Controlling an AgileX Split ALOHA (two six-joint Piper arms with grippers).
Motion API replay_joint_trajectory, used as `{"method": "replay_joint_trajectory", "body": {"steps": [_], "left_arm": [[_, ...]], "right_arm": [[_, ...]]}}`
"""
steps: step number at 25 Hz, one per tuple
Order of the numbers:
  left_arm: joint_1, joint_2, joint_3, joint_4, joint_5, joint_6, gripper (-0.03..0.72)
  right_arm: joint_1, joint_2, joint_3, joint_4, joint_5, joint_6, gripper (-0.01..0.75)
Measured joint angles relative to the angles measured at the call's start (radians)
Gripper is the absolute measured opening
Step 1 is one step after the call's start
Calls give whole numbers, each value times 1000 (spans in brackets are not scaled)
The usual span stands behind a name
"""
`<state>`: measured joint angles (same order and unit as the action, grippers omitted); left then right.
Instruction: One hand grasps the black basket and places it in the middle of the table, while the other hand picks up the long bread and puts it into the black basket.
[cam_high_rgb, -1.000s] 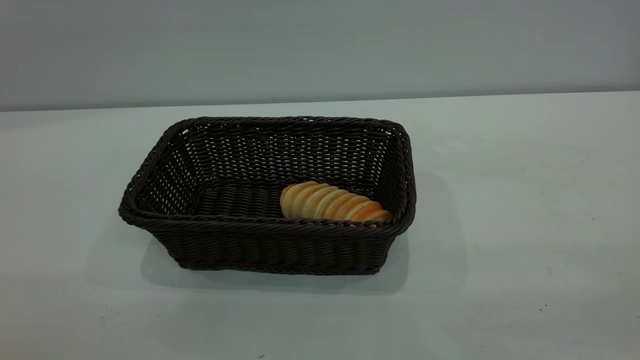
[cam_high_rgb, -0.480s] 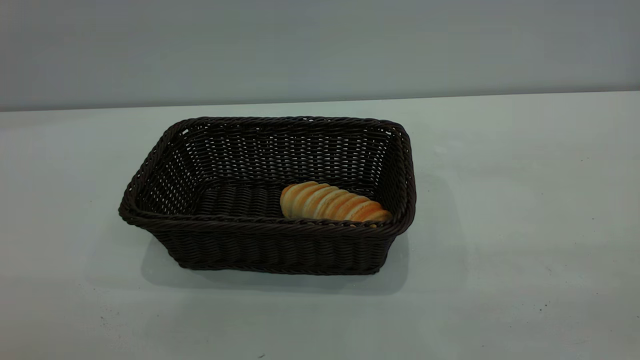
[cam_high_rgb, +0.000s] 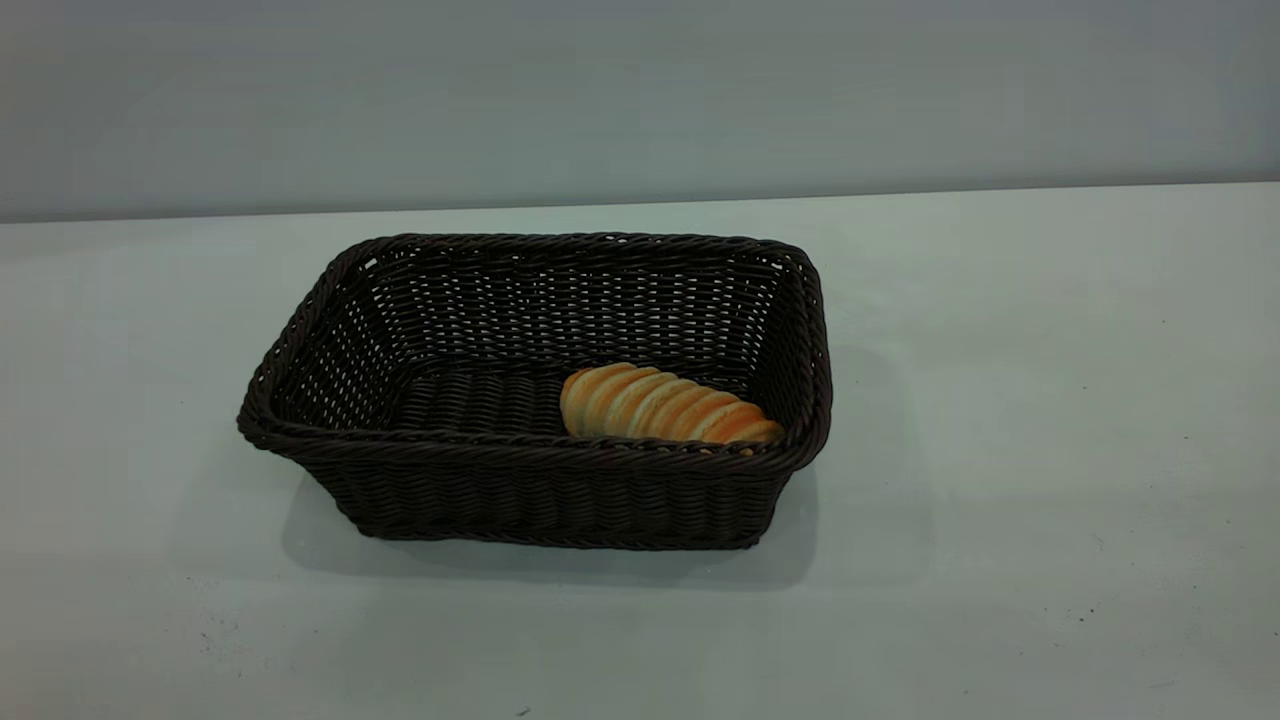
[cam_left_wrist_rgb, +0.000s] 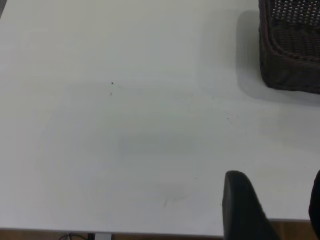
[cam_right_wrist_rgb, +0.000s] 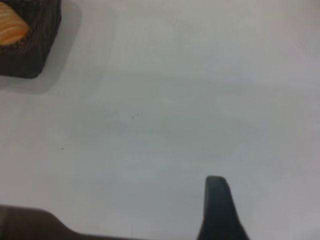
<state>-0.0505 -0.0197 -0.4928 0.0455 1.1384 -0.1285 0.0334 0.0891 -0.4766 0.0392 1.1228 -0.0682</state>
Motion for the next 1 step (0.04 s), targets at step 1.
{"method": "replay_joint_trajectory", "body": {"steps": [1], "left_arm": [[0, 0, 0, 0, 0, 0, 395]], "right_arm": [[0, 0, 0, 0, 0, 0, 473]]}}
